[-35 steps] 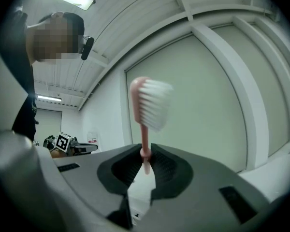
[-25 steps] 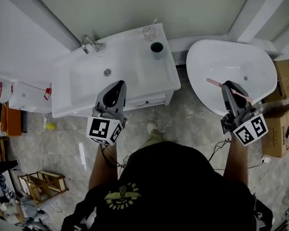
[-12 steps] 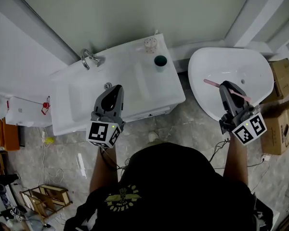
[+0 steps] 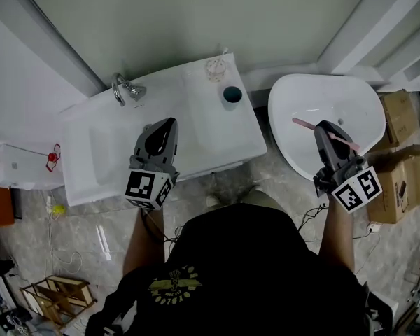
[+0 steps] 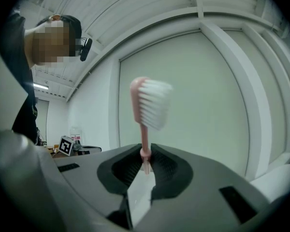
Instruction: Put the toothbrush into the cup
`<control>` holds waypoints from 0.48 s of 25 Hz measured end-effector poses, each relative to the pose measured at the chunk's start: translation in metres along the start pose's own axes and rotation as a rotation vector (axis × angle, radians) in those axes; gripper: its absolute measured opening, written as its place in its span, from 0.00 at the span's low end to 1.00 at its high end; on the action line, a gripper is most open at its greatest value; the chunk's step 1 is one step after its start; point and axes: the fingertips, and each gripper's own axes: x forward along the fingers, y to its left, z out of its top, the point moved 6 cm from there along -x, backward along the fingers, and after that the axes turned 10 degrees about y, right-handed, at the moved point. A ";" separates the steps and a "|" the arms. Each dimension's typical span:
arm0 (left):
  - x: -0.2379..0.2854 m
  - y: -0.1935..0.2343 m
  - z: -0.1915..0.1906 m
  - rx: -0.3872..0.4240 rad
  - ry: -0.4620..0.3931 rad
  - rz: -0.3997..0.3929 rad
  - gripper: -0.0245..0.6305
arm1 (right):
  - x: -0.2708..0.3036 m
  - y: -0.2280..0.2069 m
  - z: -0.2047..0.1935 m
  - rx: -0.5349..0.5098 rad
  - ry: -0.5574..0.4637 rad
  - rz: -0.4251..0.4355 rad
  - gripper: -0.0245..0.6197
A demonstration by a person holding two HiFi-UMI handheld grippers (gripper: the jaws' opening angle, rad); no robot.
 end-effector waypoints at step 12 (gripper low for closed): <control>0.000 0.036 -0.012 -0.068 0.015 0.147 0.06 | 0.082 -0.017 0.016 -0.082 0.052 0.147 0.12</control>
